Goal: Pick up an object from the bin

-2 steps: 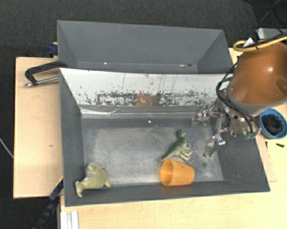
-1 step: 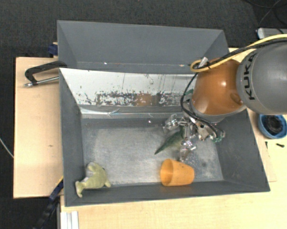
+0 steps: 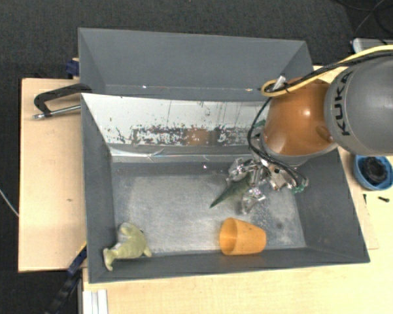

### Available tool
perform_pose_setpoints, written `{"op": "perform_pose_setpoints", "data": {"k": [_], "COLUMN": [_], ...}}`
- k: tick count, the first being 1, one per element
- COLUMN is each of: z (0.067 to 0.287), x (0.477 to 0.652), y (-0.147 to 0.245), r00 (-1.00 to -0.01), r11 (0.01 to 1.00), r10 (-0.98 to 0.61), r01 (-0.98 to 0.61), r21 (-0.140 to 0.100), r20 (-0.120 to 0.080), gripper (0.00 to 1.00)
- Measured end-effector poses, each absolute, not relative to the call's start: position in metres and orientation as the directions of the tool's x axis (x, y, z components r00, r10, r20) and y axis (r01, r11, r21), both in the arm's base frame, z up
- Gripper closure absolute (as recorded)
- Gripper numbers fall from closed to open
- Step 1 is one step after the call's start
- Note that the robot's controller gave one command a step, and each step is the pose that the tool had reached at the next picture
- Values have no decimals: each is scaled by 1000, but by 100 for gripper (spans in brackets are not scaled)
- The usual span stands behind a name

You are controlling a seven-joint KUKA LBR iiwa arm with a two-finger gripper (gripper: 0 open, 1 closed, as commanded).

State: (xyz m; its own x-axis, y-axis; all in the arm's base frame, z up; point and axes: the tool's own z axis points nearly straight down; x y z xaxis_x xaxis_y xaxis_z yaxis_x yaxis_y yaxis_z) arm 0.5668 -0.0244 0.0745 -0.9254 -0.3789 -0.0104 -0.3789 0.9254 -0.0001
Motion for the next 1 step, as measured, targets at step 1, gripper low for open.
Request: {"op": "perform_pose_setpoints", "data": {"k": [1], "z": [106], "x": [559], "y": [20], "r00": [-927], "r11": [927], "r10": [-374], "r01": [-374], "r21": [1], "r20": [-9], "gripper": [100]}}
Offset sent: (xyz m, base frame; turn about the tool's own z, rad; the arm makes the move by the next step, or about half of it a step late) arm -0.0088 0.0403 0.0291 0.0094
